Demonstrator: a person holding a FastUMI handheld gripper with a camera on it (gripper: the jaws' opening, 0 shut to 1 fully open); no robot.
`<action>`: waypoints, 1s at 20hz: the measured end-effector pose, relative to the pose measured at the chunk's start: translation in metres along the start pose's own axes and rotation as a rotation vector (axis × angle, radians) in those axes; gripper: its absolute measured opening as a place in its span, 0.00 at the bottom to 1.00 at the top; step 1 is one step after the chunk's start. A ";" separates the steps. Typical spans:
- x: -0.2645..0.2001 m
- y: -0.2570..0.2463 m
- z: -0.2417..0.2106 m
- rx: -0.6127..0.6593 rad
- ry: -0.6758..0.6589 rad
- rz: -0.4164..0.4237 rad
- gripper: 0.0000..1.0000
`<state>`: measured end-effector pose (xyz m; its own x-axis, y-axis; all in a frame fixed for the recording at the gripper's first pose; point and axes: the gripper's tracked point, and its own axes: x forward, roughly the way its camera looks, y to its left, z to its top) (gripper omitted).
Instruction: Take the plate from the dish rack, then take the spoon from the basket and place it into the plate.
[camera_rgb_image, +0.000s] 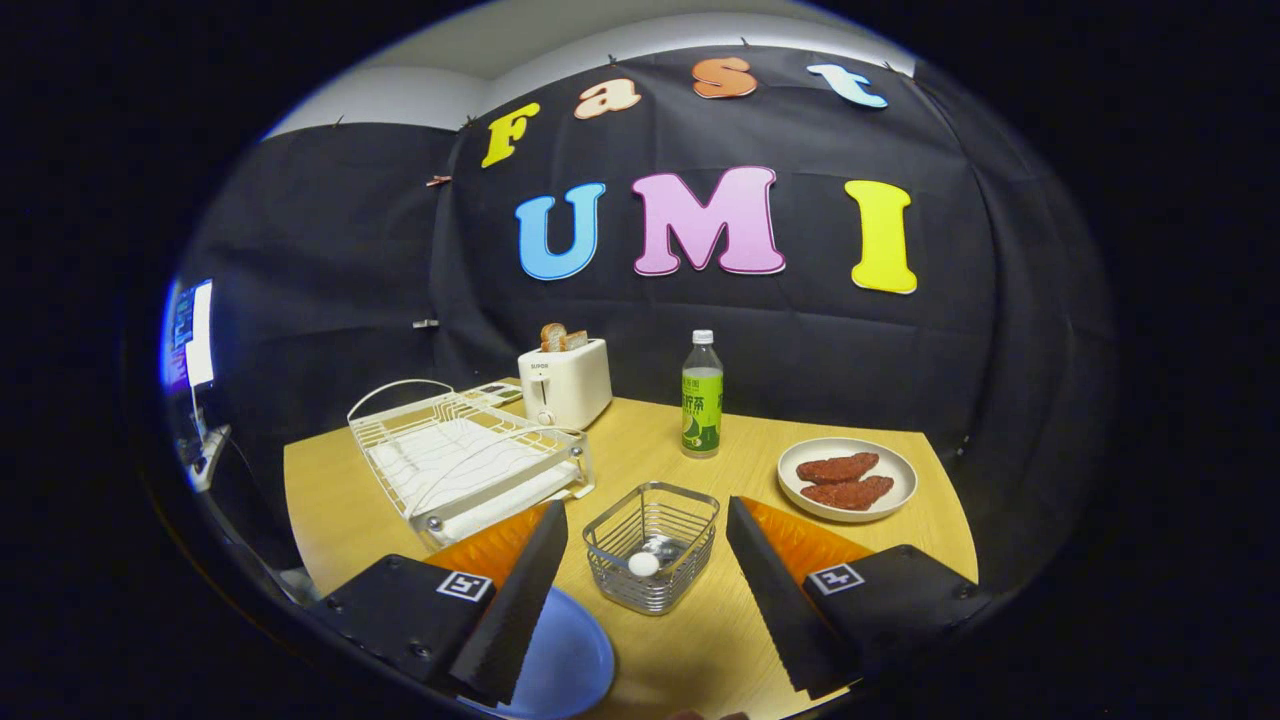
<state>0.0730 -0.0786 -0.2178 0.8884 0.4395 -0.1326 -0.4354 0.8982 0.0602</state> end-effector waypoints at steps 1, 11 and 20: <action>0.004 0.000 -0.003 -0.023 -0.006 -0.004 0.98; 0.040 0.011 -0.029 -0.027 0.007 0.019 0.95; 0.043 0.025 -0.033 0.067 0.044 0.093 0.60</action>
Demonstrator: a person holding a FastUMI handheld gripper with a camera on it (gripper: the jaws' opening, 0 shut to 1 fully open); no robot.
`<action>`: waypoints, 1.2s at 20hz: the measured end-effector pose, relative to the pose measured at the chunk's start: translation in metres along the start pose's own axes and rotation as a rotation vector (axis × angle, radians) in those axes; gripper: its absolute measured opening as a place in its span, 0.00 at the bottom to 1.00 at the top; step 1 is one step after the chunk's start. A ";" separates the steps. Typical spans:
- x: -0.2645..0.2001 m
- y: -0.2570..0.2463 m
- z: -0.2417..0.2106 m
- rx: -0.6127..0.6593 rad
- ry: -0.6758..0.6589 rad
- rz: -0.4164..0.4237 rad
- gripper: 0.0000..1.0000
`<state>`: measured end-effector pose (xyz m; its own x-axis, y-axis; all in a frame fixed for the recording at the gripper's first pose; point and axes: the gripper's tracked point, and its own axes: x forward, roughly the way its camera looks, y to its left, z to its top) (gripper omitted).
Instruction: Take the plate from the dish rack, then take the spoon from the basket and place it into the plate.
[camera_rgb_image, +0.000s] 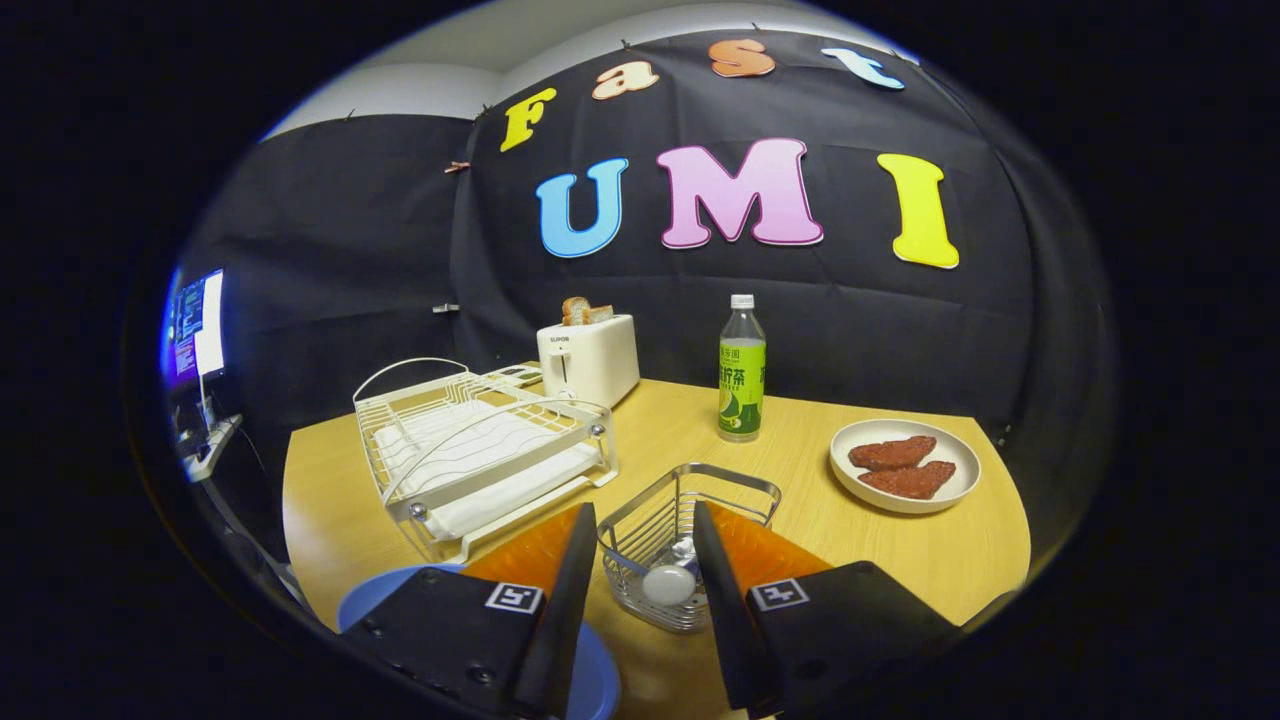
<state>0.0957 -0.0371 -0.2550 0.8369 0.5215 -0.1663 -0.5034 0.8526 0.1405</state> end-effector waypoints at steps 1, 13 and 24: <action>0.003 0.003 0.000 0.006 0.007 0.009 0.56; -0.003 0.000 0.003 0.049 0.038 0.034 0.44; 0.001 -0.027 0.025 -0.017 0.039 -0.078 0.14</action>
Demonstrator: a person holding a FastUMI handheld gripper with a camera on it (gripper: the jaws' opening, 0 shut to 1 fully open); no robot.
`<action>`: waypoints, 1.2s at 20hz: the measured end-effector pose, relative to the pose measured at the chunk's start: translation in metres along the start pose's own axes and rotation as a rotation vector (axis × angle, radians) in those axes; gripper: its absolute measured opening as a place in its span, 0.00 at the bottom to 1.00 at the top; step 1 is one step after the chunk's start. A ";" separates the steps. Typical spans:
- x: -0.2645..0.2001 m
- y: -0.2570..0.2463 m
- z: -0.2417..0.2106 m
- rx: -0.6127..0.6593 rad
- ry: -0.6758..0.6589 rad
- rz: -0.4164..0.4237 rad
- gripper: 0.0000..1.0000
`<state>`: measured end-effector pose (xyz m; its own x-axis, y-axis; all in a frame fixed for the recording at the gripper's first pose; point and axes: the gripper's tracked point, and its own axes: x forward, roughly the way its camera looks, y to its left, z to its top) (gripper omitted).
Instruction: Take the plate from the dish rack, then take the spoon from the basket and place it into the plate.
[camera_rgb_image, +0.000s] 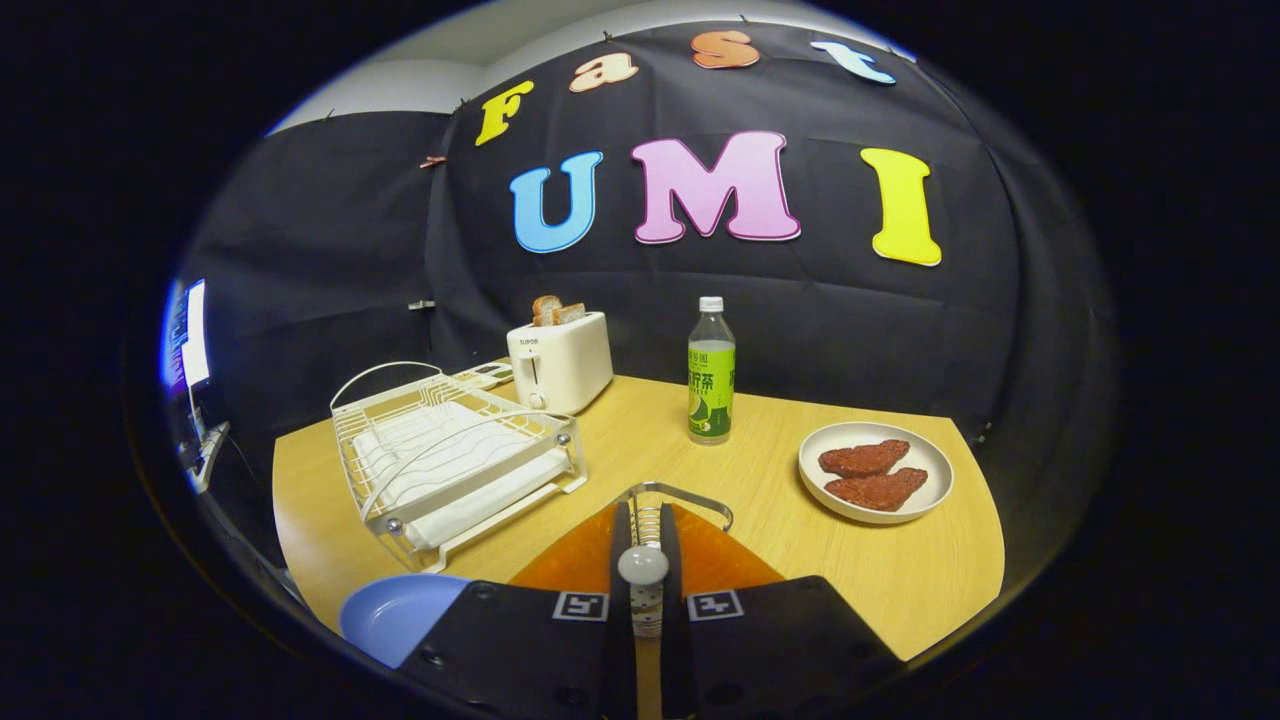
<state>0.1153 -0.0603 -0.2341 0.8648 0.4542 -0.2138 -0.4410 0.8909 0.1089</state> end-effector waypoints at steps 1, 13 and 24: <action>0.000 0.001 0.004 -0.015 0.002 0.001 0.12; -0.061 0.005 0.079 -0.101 -0.036 0.037 0.12; -0.123 0.080 0.087 0.046 -0.050 0.199 0.12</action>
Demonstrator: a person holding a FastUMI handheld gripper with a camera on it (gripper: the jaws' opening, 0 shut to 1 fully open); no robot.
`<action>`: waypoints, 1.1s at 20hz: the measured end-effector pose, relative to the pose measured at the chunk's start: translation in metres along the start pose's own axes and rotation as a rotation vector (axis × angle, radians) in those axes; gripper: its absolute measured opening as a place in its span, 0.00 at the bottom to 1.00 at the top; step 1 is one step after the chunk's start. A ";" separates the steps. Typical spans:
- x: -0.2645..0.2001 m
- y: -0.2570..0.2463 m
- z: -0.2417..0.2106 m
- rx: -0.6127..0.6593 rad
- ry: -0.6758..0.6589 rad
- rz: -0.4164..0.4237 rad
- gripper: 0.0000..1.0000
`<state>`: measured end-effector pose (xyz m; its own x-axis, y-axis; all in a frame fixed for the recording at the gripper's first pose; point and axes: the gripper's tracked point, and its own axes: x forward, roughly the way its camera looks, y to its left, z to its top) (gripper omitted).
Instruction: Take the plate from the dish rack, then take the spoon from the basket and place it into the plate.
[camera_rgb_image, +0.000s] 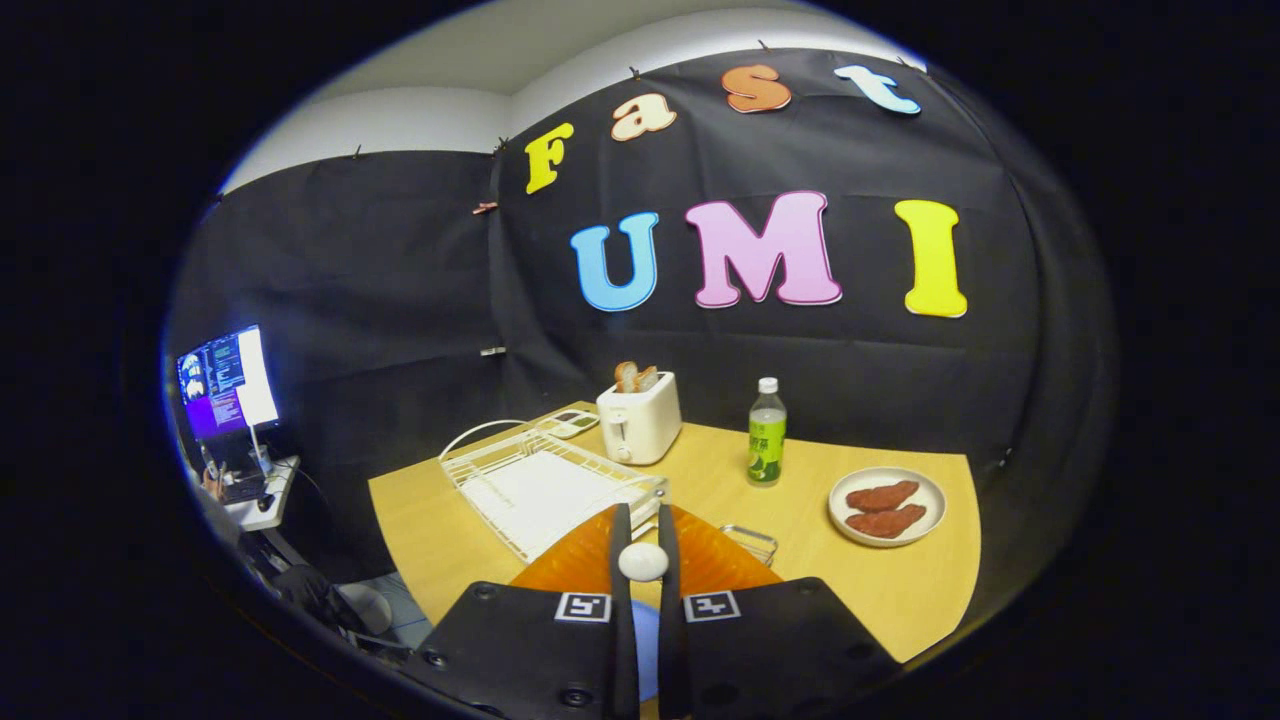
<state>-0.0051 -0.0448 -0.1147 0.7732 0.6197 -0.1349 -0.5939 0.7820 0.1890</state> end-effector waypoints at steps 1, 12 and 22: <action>0.000 0.010 -0.008 -0.003 0.010 0.028 0.12; 0.048 0.060 -0.107 -0.100 0.165 0.139 0.12; 0.034 0.048 -0.153 -0.067 0.311 0.136 0.19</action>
<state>-0.0406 0.0239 -0.2587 0.5872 0.7012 -0.4044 -0.7081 0.6870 0.1632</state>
